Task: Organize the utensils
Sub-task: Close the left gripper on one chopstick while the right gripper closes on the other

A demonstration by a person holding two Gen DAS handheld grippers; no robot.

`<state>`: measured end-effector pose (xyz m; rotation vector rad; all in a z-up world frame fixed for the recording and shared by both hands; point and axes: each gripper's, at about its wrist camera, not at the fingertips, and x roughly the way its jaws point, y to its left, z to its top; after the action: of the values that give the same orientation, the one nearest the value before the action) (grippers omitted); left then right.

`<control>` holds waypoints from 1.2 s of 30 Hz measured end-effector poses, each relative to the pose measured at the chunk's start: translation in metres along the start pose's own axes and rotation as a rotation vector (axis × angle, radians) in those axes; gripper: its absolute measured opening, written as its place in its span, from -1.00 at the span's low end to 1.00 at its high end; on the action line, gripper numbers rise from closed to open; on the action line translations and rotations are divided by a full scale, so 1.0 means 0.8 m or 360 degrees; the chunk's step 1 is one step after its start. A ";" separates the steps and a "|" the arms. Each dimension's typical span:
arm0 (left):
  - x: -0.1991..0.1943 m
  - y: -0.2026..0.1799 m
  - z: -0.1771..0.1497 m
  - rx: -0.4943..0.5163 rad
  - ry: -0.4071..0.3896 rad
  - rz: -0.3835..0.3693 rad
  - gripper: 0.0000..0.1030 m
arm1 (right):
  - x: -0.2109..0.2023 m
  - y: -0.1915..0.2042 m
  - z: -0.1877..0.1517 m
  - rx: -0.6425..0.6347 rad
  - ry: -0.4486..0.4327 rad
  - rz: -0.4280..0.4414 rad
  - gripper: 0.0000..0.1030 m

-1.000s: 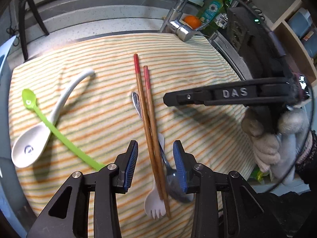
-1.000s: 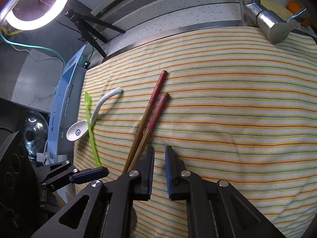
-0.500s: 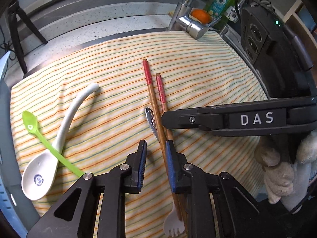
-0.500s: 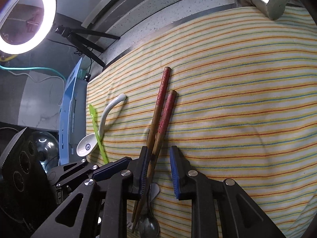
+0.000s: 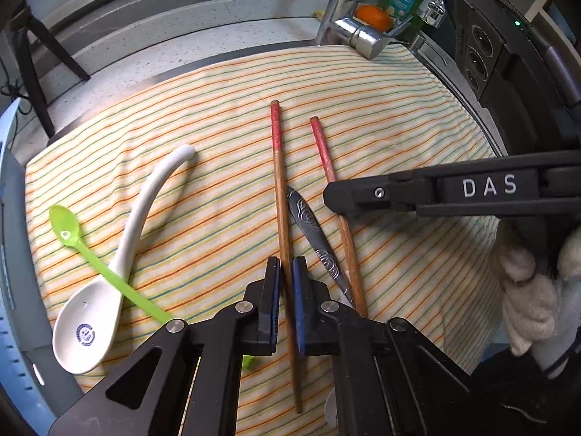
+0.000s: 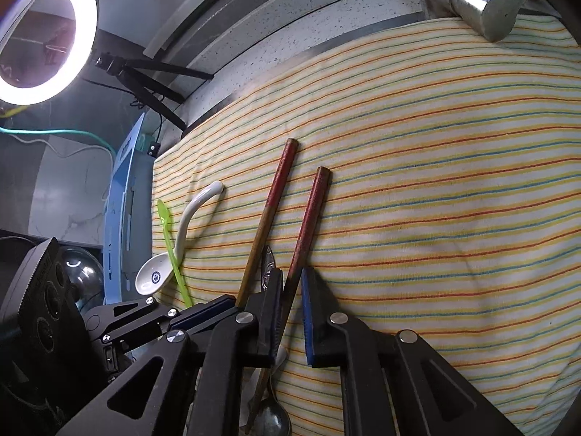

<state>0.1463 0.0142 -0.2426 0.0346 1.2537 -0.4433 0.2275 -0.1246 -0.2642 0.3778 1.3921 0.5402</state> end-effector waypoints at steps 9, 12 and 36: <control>0.016 0.008 0.010 -0.0042 -0.0034 -0.0002 -0.89 | 0.004 0.003 -0.006 0.0020 0.0028 0.0023 -0.82; 0.009 0.017 0.006 -0.0114 -0.0068 -0.0067 -0.89 | -0.001 -0.003 -0.006 0.0074 0.0007 0.0060 -0.83; 0.019 0.024 0.012 -0.0079 -0.0067 0.0057 -0.87 | -0.028 0.018 -0.005 0.0040 -0.0063 0.0111 -0.87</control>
<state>0.1647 0.0244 -0.2576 0.0054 1.2204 -0.3801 0.2196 -0.1252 -0.2385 0.4566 1.3524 0.5698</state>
